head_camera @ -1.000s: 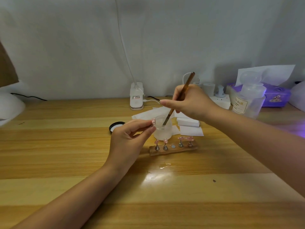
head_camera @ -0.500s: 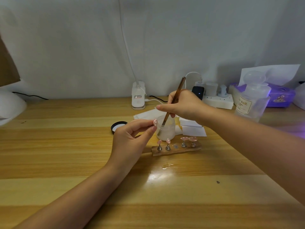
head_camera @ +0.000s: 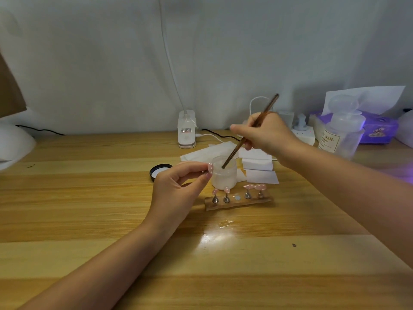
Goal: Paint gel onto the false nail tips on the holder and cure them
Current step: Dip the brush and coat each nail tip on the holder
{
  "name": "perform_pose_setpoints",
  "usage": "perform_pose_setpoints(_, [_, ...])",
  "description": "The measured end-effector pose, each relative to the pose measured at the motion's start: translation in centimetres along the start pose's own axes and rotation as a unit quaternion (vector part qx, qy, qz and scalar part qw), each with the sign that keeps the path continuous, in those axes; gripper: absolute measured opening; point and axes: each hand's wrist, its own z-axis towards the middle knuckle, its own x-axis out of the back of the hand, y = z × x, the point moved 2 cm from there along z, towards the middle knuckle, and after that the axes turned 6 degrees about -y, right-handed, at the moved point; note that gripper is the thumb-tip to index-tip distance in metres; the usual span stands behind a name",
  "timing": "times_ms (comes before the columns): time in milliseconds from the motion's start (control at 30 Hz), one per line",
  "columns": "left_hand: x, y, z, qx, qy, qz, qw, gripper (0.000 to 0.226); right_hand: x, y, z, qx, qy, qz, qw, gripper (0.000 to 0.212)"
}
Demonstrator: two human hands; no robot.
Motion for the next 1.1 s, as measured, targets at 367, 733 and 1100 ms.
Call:
perform_pose_setpoints(367, [0.1,-0.1,0.0,-0.002,-0.014,0.006,1.000,0.015,1.5,2.8,-0.7,-0.110,0.088,0.110,0.984,0.024])
perform_pose_setpoints(733, [-0.1,0.3,-0.1,-0.022,-0.029,0.041,0.999,0.015,1.3,1.3,-5.1,0.076,0.130,0.166,0.974,0.029])
perform_pose_setpoints(1100, [-0.5,0.5,-0.2,-0.047,-0.056,0.092,0.993,0.022,-2.4,1.6,-10.1,0.307,0.126,0.025,0.943,0.045])
